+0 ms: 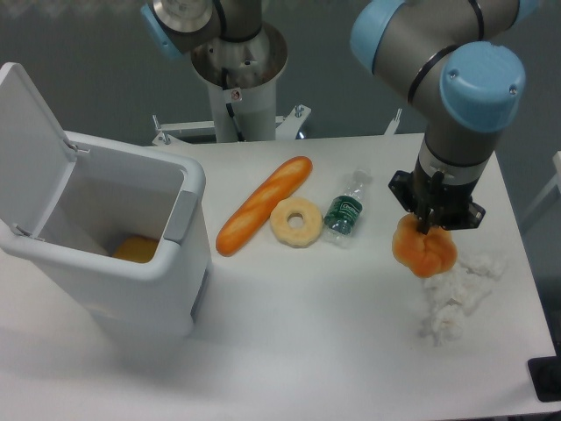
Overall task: Place the round bread in the trash can
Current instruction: 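Lift the round orange bun off the table with the gripper, then carry the held bun over the open white trash bin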
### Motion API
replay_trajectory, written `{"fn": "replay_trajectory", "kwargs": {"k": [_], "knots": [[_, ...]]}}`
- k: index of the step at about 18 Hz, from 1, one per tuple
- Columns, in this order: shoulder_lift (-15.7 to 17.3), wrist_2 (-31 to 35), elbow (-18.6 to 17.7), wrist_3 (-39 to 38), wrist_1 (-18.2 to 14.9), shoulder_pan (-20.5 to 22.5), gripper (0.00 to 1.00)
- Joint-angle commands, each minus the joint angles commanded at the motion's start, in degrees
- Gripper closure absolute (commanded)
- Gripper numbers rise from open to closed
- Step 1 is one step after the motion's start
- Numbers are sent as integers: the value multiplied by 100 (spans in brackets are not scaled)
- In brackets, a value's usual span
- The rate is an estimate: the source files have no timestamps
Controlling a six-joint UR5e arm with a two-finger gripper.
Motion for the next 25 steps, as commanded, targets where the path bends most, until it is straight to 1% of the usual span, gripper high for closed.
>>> {"fn": "replay_trajectory", "kwargs": {"k": [3, 4, 6, 8, 9, 11, 13, 14, 16, 20, 25], "knots": [[201, -35, 0, 9, -17, -26, 100], [246, -131, 0, 0, -35, -70, 100], [447, -298, -17, -70, -70, -184, 100], [579, -448, -88, -105, -210, -307, 100], [719, -501, -123, -114, -254, -360, 100], [913, -746, -263, -298, -272, -483, 100], [1177, -1036, -412, -404, -264, -544, 100], [1265, -1203, -430, -491, -255, -623, 100], [1371, -1345, -431, -824, -237, -825, 100], [1590, -1485, -439, -1493, -211, -1431, 100], [1652, -1530, -439, -2065, -202, -2143, 100]]}}
